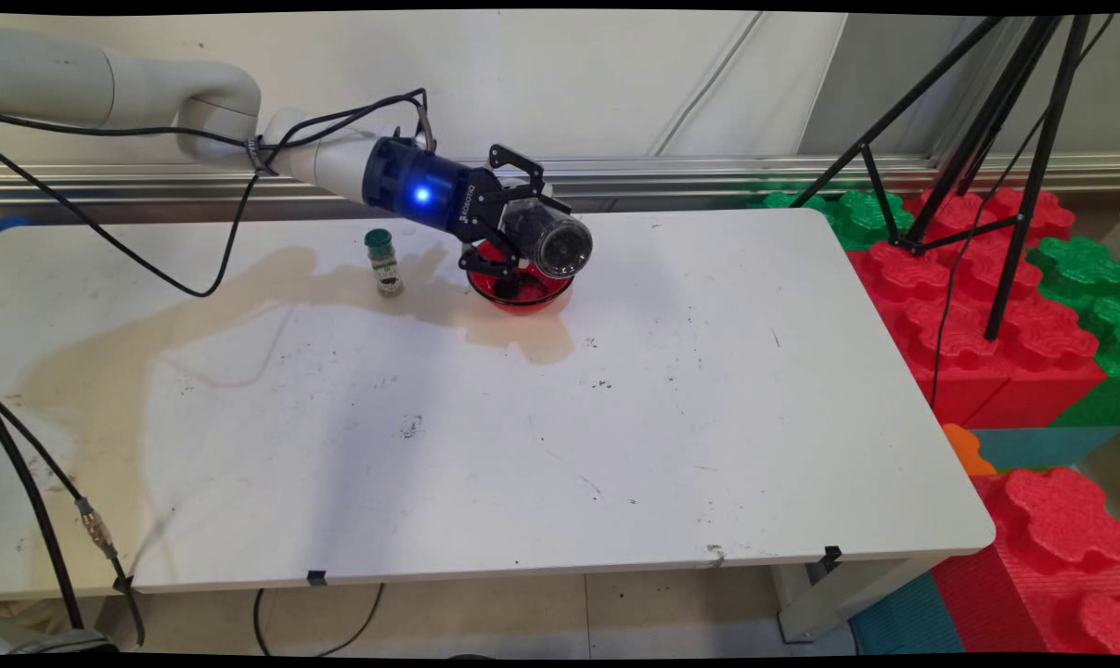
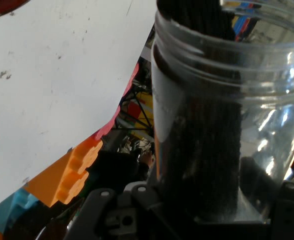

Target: Pour the black seasoning powder in the red bowl

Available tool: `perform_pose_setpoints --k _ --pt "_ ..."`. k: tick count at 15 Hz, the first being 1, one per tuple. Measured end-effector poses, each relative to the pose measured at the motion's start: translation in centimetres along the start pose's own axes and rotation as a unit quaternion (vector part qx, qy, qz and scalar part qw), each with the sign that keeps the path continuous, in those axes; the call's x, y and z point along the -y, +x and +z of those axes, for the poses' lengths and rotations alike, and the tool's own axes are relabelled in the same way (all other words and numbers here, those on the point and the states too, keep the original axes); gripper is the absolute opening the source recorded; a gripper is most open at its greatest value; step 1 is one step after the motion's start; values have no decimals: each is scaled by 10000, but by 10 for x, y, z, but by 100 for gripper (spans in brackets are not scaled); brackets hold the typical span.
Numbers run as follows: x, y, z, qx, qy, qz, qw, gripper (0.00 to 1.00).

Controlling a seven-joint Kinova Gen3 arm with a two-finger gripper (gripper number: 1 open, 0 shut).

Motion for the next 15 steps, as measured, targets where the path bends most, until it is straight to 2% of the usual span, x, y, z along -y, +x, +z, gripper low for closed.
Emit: perform_pose_setpoints --k 15 --pt "1 -4 1 -36 -82 -261 9996 0"
